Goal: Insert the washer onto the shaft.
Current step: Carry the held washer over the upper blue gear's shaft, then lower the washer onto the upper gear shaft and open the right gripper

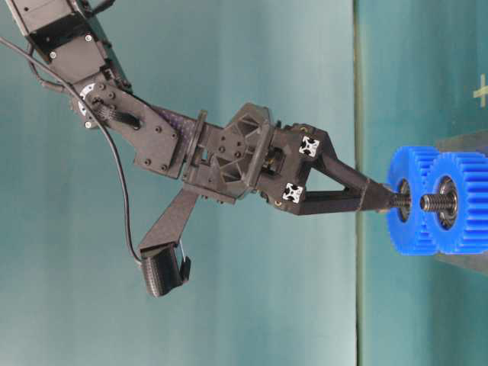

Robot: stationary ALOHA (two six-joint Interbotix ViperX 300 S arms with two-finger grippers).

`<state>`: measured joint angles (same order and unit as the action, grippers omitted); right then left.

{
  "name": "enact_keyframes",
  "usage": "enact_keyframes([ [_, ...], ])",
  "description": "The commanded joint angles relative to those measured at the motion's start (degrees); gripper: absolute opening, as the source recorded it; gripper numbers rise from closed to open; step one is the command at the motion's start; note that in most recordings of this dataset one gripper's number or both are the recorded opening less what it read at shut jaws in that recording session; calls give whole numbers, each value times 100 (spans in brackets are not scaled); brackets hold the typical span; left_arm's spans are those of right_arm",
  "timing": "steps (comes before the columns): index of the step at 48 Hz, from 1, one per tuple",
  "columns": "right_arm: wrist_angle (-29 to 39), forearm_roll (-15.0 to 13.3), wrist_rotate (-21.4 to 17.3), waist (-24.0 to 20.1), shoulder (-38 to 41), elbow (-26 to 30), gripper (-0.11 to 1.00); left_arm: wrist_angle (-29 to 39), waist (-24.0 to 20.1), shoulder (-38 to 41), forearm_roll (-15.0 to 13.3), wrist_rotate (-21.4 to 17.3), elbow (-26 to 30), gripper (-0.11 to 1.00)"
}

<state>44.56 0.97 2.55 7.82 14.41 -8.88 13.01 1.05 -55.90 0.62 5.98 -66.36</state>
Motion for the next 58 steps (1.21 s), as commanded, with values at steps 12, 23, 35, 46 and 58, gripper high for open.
enact_keyframes([
  [12,-44,18,-35,-18,-97,141,32,-44,9,18,18,18,70,1],
  [23,-44,26,-9,-18,-88,185,32,-44,0,18,18,18,70,1],
  [35,97,70,-70,-9,-9,193,42,-44,0,18,18,18,62,1],
  [46,88,79,-79,-9,-53,211,73,-35,0,26,18,26,62,1],
  [58,325,79,-88,0,-562,-18,72,-44,9,18,18,35,53,1],
])
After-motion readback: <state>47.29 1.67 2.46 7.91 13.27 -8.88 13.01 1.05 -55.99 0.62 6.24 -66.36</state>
